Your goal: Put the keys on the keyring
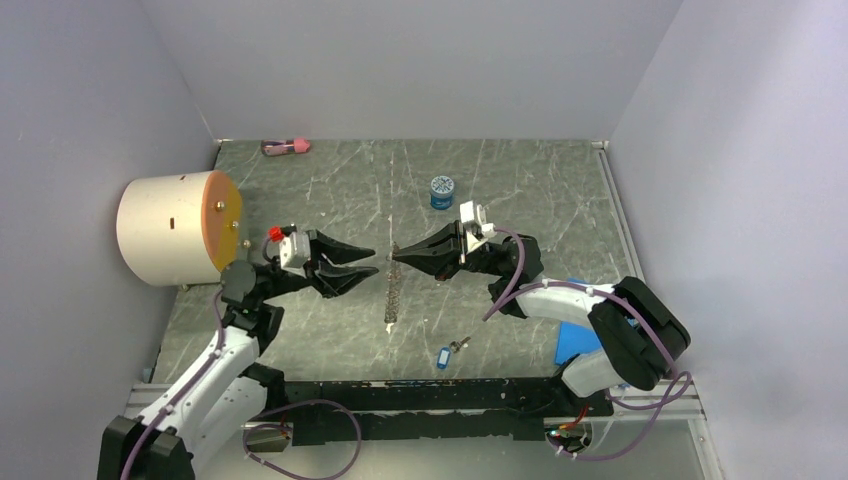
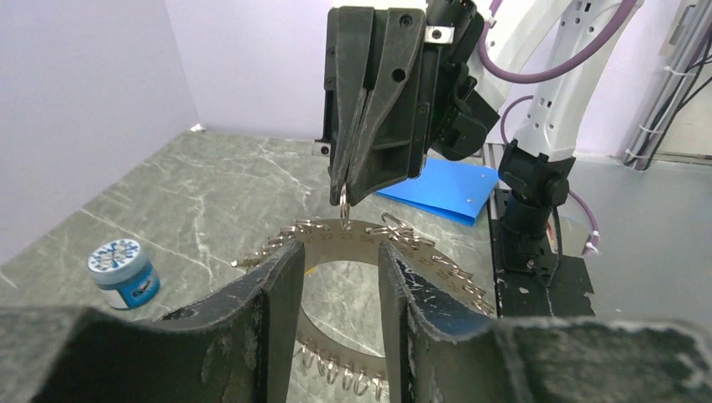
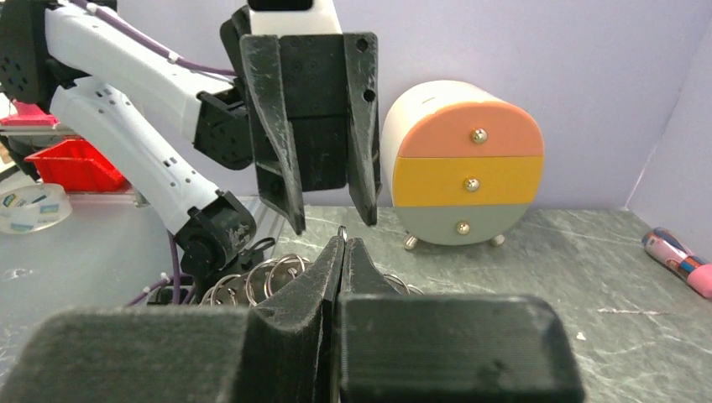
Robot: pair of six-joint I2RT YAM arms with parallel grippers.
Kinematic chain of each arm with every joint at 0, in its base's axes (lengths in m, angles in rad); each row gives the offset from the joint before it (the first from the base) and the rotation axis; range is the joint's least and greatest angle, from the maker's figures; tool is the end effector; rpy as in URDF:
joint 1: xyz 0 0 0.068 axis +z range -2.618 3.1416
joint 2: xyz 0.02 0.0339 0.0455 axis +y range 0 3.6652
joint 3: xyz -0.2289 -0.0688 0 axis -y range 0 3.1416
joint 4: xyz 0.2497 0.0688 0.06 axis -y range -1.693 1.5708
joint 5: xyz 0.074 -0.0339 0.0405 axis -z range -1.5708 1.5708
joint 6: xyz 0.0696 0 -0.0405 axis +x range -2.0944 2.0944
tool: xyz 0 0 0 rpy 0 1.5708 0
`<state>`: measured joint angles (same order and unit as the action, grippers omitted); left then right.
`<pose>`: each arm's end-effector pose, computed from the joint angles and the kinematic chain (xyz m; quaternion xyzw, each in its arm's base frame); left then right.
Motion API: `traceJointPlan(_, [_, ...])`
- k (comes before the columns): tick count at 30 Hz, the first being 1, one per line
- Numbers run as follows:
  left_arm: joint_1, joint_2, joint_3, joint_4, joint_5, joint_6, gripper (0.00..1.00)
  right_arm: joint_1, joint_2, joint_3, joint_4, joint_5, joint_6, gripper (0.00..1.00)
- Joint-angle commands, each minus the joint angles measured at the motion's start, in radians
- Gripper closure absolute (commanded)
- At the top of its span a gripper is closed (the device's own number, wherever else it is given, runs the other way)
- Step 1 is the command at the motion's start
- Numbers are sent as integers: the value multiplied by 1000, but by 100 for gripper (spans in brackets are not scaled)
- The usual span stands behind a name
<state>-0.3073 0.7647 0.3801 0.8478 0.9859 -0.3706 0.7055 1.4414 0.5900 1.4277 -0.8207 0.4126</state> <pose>0.1820 -0.1186 0.2841 0.3876 0.4758 -0.4838 0.6239 0.1969 0.2346 0.2584 -0.4107 0.3816 0.5888 0.5823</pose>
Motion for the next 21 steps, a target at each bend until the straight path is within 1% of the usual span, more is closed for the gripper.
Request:
traceJointPlan(1, [-28, 46, 43, 77, 29, -14, 58, 0, -13, 45, 51, -5, 5, 100])
traceJointPlan(6, [-74, 63, 64, 10, -17, 46, 59, 0, -12, 47, 48, -11, 5, 100])
traceJointPlan(12, [-114, 98, 93, -21, -23, 79, 60, -1, -9, 46, 50, -12, 4, 100])
traceJointPlan(18, [-128, 116, 103, -39, -50, 103, 63, 0, -6, 46, 57, -17, 10, 100])
traceJointPlan(21, [-128, 104, 106, -50, -84, 108, 63, 0, -9, 42, 58, -15, 9, 100])
